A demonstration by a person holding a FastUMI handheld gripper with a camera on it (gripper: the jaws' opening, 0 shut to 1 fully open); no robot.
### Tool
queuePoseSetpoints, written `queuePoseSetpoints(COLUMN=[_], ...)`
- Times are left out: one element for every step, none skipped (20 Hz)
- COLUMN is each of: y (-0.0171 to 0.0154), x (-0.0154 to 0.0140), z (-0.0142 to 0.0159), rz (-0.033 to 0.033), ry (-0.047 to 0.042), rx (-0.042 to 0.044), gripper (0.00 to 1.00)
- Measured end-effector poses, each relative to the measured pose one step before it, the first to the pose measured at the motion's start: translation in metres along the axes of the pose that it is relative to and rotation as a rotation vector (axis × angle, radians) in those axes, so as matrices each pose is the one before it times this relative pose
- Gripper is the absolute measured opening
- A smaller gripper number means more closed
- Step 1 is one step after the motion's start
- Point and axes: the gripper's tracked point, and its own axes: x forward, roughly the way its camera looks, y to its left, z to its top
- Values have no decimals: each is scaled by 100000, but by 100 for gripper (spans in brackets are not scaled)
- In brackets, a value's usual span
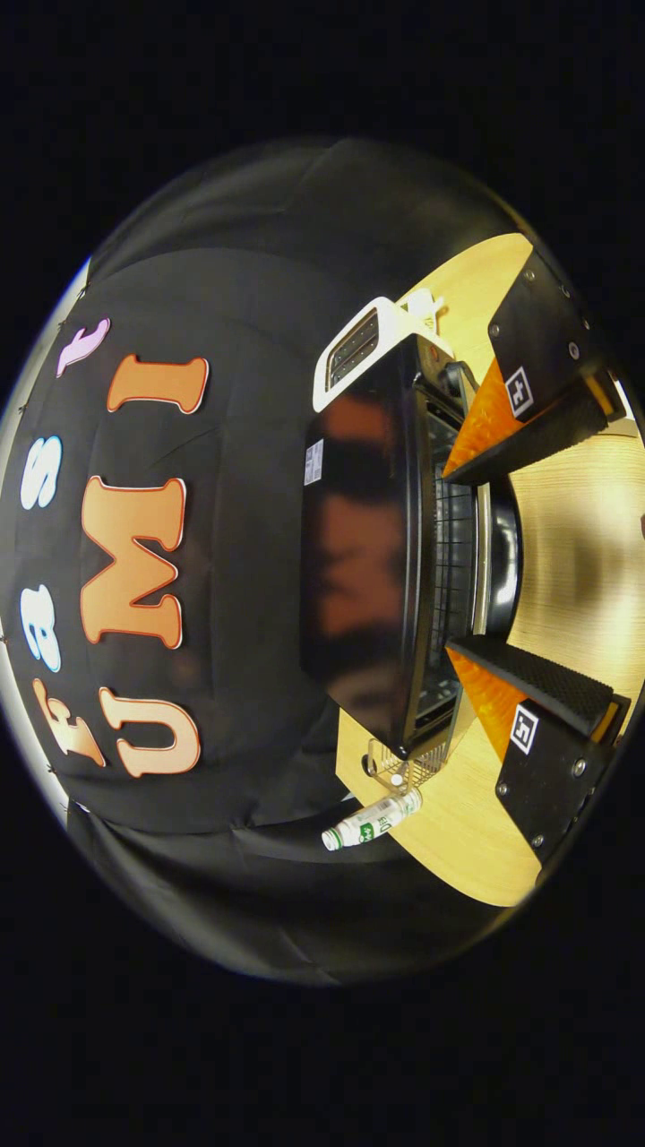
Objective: Open the toaster oven, put the food inside, and close the toaster oven door.
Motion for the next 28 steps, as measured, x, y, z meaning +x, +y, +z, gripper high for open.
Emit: queuePoseSetpoints(y=[43,50,55,6,22,44,63,38,69,5,96,96,1,-36,-105,-113,-60,-16,-105,-139,-113,15,-32,-71,30,5,17,-30], x=[-456,-421,-364,-365,-482,-313,-250,-278,-224,-311,-412,-206,-129,-17,-165,-130,57,117,298,-304,98,-153,-125,17,-44,44,114,88], z=[-539,-483,-613,-468,-510,-421,-592,-576,-732,-730,-736,-762,-900,-918,-904,-756,-857,-947,-891,-48,-399,-3,-111,-142,-173,-256,-286,-709], rz=[-51,18,44,14,-110,-176,-182,-22,226,195,291,-39,-49,-130,-30,260,190,15,-640,-521,4,-132,-108,-126,-179,-295,-407,-497], ry=[371,403,693,461,281,-138,198,599,886,1032,931,845,1319,1751,2097,1751,1424,1214,2666,-601,-50,-760,-10,256,590,748,885,1128], rx=[-297,-372,-452,-332,-337,-409,-295,-691,-745,270,-203,-410,204,185,1447,2058,1820,-764,-1269,-34,-336,858,-148,-567,-53,-238,-328,-633], gripper=[100,100,100,99,99,99,99,99,99,99,99,98,98,98,98,98,98,98,99,98,99,99,99,99,99,99,99,99])
